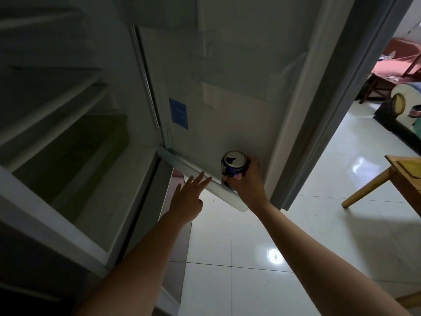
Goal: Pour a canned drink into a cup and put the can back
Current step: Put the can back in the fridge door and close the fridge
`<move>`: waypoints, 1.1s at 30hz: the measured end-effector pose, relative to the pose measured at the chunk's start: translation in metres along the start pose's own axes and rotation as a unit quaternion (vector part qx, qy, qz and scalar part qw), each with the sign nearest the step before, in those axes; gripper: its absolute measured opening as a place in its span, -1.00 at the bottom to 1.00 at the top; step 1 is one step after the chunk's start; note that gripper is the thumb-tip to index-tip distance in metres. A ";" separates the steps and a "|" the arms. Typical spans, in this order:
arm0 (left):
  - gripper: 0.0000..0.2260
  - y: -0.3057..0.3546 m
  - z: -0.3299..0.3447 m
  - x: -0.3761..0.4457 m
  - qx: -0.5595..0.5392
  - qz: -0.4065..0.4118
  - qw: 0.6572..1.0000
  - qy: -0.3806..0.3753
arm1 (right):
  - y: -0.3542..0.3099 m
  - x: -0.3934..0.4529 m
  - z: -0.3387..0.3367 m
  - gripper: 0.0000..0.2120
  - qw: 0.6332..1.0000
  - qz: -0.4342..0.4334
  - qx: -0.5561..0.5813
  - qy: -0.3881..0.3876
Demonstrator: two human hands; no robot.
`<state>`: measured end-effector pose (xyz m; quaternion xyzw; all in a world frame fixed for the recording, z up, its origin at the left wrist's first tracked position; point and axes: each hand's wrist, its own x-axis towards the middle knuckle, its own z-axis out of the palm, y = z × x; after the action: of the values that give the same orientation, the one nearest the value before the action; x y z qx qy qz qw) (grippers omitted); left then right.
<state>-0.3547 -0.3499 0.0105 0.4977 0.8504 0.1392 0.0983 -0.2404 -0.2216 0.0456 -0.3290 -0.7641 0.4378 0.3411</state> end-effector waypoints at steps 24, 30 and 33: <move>-0.39 0.012 0.004 -0.002 -0.021 -0.038 0.999 0.007 | 0.001 0.008 0.015 -0.29 0.970 0.084 -0.207 -0.092; -0.39 0.013 0.005 -0.001 -0.022 -0.038 0.999 0.008 | -0.002 0.008 0.013 -0.35 0.967 0.092 -0.214 -0.102; -0.39 0.014 0.005 -0.001 -0.022 -0.041 0.999 0.007 | -0.004 0.009 0.011 -0.38 0.966 0.103 -0.213 -0.104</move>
<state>-0.3417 -0.3434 0.0109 0.4588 0.8678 0.1571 0.1086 -0.2553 -0.2215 0.0468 -0.4235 -0.8332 0.3291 0.1344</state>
